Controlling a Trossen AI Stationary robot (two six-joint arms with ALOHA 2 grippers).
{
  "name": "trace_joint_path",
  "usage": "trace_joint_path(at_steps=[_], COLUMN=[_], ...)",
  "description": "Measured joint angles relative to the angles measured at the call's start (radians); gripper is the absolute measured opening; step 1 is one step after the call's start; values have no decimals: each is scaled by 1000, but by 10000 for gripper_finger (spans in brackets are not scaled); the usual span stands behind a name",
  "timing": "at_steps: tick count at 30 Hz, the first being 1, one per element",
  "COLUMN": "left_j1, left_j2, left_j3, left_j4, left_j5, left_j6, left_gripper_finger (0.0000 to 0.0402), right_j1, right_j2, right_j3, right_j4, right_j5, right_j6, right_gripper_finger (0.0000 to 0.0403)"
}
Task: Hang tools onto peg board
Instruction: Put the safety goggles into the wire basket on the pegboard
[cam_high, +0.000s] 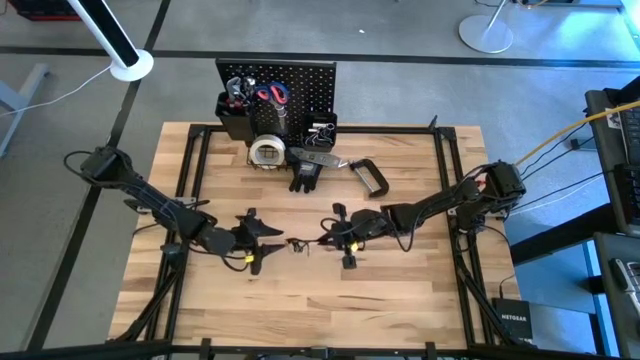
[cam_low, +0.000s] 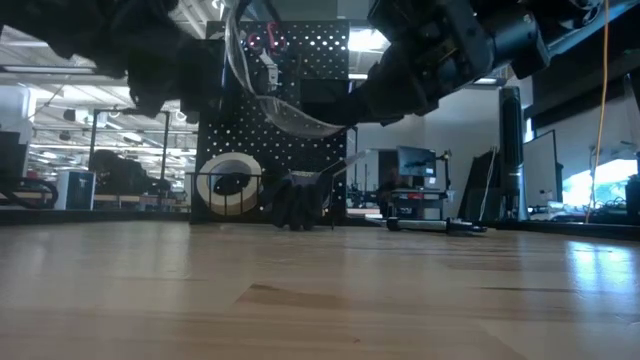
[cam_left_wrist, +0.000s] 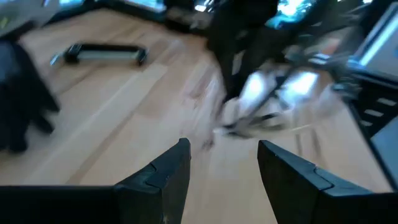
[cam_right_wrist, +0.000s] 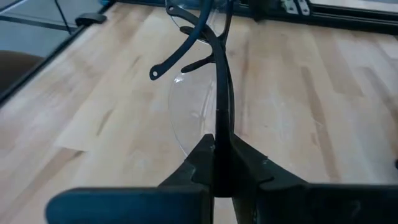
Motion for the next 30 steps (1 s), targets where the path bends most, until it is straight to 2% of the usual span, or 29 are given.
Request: trace_joint_path(at_steps=[5,8,13,18,24,30], left_j1=[-26,-33,-23,-14,-14,7], left_j2=[0,1,6,7,7,58], left_j3=[0,0,0,0,0,0], left_j4=[102,142,155,190,285,352], left_j5=[6,47,54,64,183,191], left_j6=[89,120,141,166,223,227], left_gripper_finger=[175,175,175,175,175,175], right_j1=[-2,-1,-1,-1,3,4], right_j2=[0,0,0,-1,-1,-1], right_j3=[0,0,0,0,0,0], right_j4=[-1,-1,47,60,63,96], right_j5=[1,-14,-92,-106,-103,-108], right_j6=[2,2,3,4,2,3], right_gripper_finger=[28,29,29,29,30,30])
